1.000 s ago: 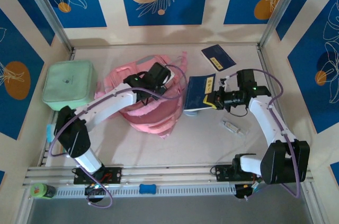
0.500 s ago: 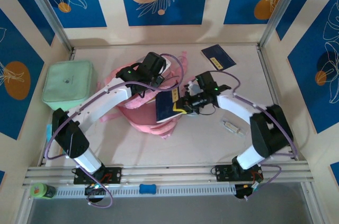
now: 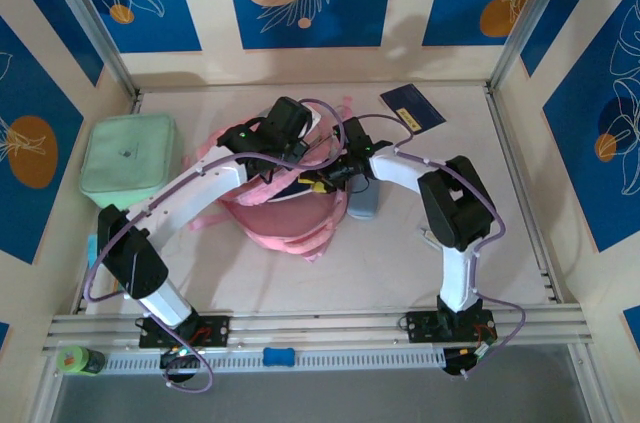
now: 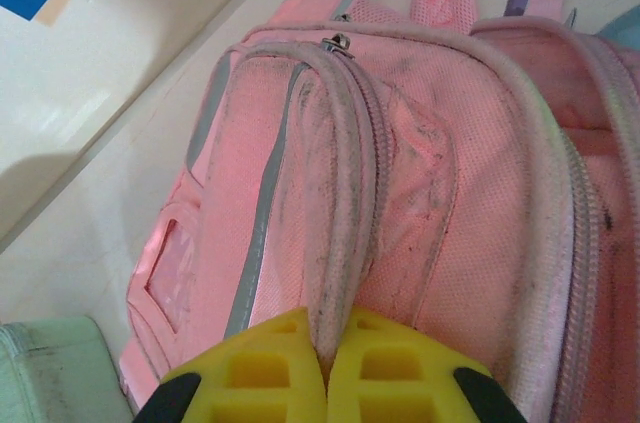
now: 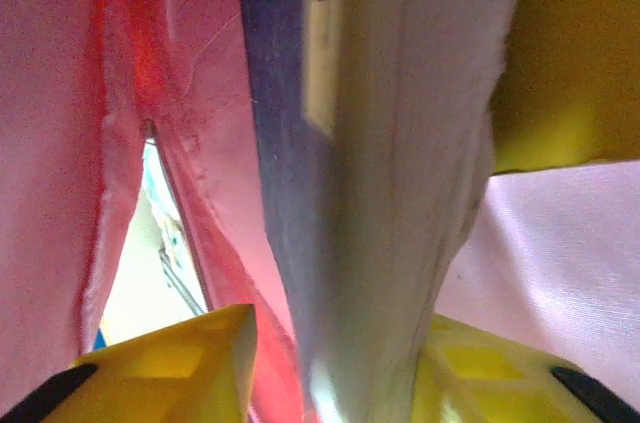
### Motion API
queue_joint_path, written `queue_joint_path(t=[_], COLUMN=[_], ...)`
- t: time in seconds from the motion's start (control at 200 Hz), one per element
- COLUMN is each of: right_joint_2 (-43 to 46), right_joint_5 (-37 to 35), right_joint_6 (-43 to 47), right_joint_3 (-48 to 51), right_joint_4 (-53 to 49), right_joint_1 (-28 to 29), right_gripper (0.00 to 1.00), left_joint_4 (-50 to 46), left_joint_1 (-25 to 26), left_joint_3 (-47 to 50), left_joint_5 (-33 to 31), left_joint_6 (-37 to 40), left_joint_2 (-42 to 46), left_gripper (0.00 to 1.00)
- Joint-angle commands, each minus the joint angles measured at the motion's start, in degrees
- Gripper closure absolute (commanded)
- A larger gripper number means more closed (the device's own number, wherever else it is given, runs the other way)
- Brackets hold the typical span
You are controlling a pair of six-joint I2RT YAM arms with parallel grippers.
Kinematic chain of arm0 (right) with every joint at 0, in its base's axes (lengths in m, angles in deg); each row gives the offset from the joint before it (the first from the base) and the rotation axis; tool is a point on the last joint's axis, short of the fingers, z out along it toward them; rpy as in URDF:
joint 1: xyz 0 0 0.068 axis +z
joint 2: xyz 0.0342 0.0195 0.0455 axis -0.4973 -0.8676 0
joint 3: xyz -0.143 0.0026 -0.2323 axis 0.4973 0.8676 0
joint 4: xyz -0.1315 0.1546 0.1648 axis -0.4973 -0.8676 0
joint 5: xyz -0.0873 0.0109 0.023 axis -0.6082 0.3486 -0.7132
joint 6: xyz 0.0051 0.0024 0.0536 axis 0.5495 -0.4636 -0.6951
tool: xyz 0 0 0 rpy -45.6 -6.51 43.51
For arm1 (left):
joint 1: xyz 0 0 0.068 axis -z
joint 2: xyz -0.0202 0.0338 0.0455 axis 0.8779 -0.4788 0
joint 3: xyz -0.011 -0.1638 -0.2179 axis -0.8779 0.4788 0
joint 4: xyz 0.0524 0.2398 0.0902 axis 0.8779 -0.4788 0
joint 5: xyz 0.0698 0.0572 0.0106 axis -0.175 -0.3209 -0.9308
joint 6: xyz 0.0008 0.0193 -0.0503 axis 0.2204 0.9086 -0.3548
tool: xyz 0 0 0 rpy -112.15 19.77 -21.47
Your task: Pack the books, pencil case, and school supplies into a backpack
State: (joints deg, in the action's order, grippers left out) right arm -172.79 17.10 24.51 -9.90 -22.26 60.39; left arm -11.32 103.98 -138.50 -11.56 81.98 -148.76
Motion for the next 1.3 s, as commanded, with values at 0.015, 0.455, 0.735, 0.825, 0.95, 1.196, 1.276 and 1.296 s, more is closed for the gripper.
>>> queue_joint_path(t=[0.015, 0.455, 0.735, 0.825, 0.95, 1.196, 1.276, 1.296], right_joint_2=[8.50, 7.70, 5.00, 4.49, 3.63, 13.83, 20.63, 22.17], right_joint_5=[-5.92, -15.10, -25.85, -26.67, -29.47, -26.17, -29.18, -29.70], right_joint_6=[3.14, -6.82, -14.22, -14.54, -13.34, -9.05, -6.62, -6.30], right_joint_3=[3.60, 6.82, 9.09, 8.77, 7.51, 18.55, 20.23, 20.69], right_joint_4=[-7.56, -4.38, 9.87, 14.60, 13.86, 19.11, 11.21, 9.44], right_joint_1=[-0.32, 12.85, 10.11, 8.27, 8.10, 9.26, 9.76, 9.66], right_gripper=[0.49, 0.96, 1.00, 1.00, 0.99, 0.89, 0.82, 0.81], left_joint_4=[4.84, 5.48, 5.66, 6.41, 6.46, 6.04, 5.22, 4.93], left_joint_1=[-0.37, -0.65, -0.66, -0.69, -0.95, -1.40, -1.38, -1.41], left_joint_3=[-1.23, -0.49, -0.07, 0.31, 0.37, 0.78, 1.21, 1.41], left_joint_5=[0.90, 2.96, 4.10, 4.40, 4.31, 4.68, 5.06, 5.17], left_joint_6=[-1.31, -1.44, -1.62, -1.44, -1.38, -1.50, -2.23, -2.57], left_joint_2=[5.06, 6.05, 6.35, 6.55, 6.32, 5.99, 6.20, 6.28], left_gripper=[1.00, 1.00, 1.00, 1.00, 1.00, 1.00, 1.00, 1.00])
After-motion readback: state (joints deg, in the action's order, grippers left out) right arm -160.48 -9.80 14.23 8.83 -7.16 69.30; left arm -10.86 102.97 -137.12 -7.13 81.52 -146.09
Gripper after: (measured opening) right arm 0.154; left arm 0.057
